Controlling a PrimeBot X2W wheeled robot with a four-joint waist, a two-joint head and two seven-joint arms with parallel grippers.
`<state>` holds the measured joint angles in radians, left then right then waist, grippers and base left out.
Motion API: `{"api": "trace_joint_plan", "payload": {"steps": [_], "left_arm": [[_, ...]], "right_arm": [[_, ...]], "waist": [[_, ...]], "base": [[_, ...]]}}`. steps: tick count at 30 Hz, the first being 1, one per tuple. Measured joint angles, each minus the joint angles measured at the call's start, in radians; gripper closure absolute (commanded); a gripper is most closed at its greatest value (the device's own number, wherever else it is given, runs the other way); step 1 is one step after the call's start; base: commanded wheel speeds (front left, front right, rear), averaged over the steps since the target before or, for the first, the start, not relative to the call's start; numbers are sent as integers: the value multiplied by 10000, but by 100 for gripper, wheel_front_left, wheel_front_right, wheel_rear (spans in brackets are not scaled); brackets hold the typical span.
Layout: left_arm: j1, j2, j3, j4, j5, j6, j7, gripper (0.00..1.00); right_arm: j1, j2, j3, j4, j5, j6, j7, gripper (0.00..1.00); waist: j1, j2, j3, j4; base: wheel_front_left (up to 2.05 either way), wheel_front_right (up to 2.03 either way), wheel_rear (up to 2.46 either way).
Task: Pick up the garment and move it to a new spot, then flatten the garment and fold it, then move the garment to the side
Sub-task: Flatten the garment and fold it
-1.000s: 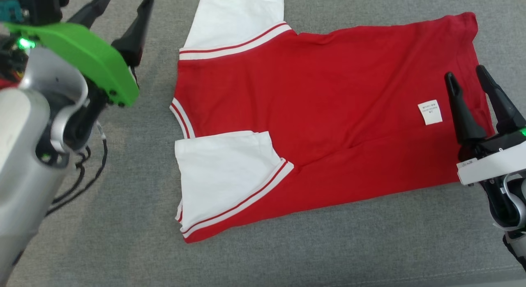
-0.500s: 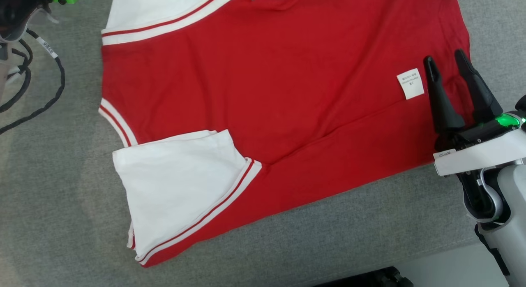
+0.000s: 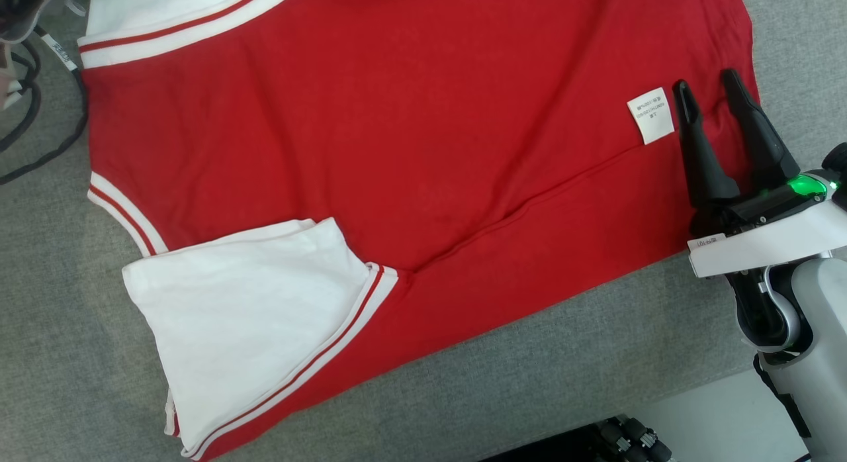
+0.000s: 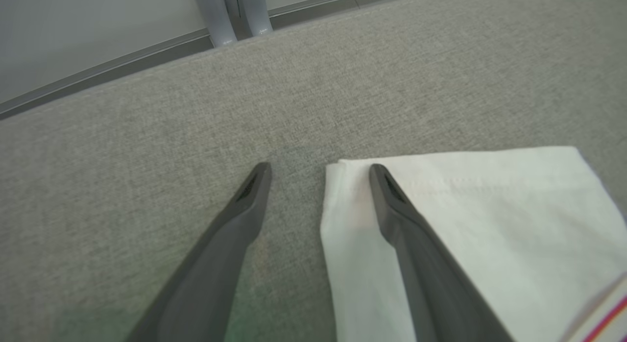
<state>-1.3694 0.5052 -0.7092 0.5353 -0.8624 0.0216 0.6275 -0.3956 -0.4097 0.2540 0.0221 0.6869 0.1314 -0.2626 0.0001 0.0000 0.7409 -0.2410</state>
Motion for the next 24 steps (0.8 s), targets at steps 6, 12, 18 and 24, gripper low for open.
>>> {"api": "trace_joint_plan", "payload": {"steps": [6, 12, 18, 24], "left_arm": [[-207, 27, -182, 267, 125, -54, 169, 49], [-298, 79, -309, 313, 13, -222, 711, 100], [-268, 107, -305, 150, -25, -349, 554, 100], [20, 77, -198, -159, -151, -579, -82, 100]], "right_arm": [[-12, -15, 67, 21, 4, 0, -2, 0], [-12, -27, -17, 21, 2, 0, -2, 0], [-58, -25, -71, -2, -31, 0, -2, 0], [-259, -316, -171, 107, -42, 0, -2, 0]], "waist": [[-1, 0, 29, -68], [-1, 0, 16, -131], [-1, 0, -28, -118], [-1, 0, -359, 18]], "base": [[0, 0, 0], [0, 0, 0], [0, 0, 0], [0, 0, 0]]}}
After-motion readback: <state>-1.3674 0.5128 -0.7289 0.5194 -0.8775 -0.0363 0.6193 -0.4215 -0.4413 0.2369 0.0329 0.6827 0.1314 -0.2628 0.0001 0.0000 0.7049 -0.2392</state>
